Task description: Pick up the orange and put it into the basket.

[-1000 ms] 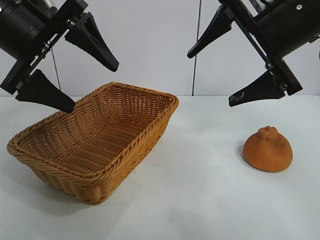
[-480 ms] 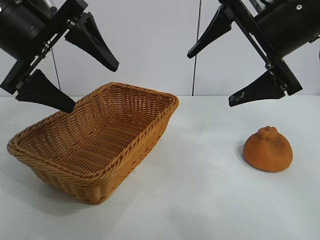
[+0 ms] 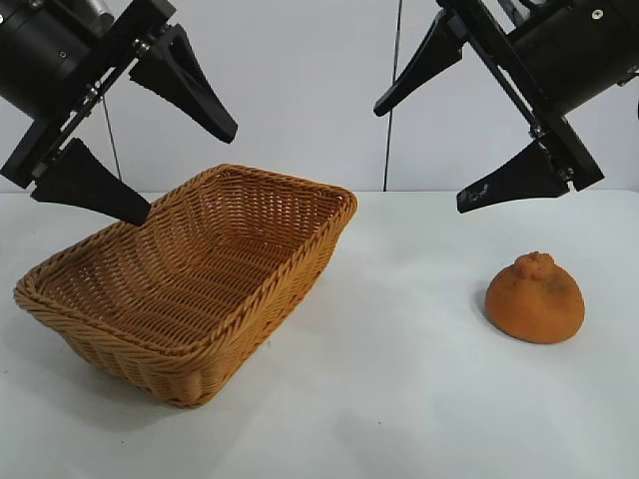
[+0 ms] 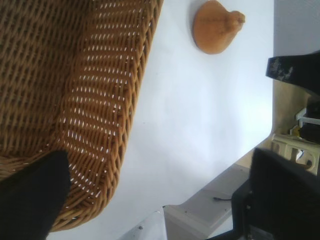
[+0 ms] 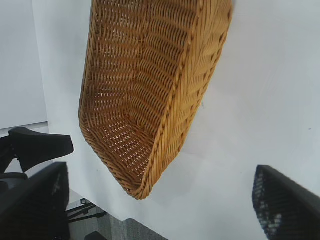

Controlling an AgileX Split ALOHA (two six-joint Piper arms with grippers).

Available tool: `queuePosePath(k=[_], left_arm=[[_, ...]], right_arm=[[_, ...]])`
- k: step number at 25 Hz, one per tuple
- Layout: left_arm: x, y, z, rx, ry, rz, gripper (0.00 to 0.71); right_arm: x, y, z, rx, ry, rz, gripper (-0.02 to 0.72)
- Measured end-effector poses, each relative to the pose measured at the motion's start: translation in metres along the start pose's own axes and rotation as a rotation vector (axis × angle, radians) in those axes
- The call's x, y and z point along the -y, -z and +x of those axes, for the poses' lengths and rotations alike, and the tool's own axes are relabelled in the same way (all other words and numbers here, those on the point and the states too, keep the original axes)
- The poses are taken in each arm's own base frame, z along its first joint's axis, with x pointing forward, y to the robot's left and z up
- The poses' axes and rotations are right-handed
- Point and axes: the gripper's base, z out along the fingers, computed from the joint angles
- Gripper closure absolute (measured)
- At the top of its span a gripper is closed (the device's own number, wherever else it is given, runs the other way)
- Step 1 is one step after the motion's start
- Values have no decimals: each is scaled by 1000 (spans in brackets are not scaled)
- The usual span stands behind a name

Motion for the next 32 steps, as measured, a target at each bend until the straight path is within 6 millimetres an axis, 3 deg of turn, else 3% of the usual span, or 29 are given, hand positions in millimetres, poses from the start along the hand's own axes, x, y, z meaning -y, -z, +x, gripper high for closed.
queuePosePath(k=[11,17,25,32], left_arm=[[-3,3,0,-10,11,6,17],[-16,35,0,13,103,-72,17],[-14,71,28,97,256,-270,17],[-40,58,43,212,522,-322,17]], right_arm=[[0,0,0,0,0,0,20],[0,0,0,0,0,0,20],[0,0,0,0,0,0,20],[0,0,0,0,0,0,20]])
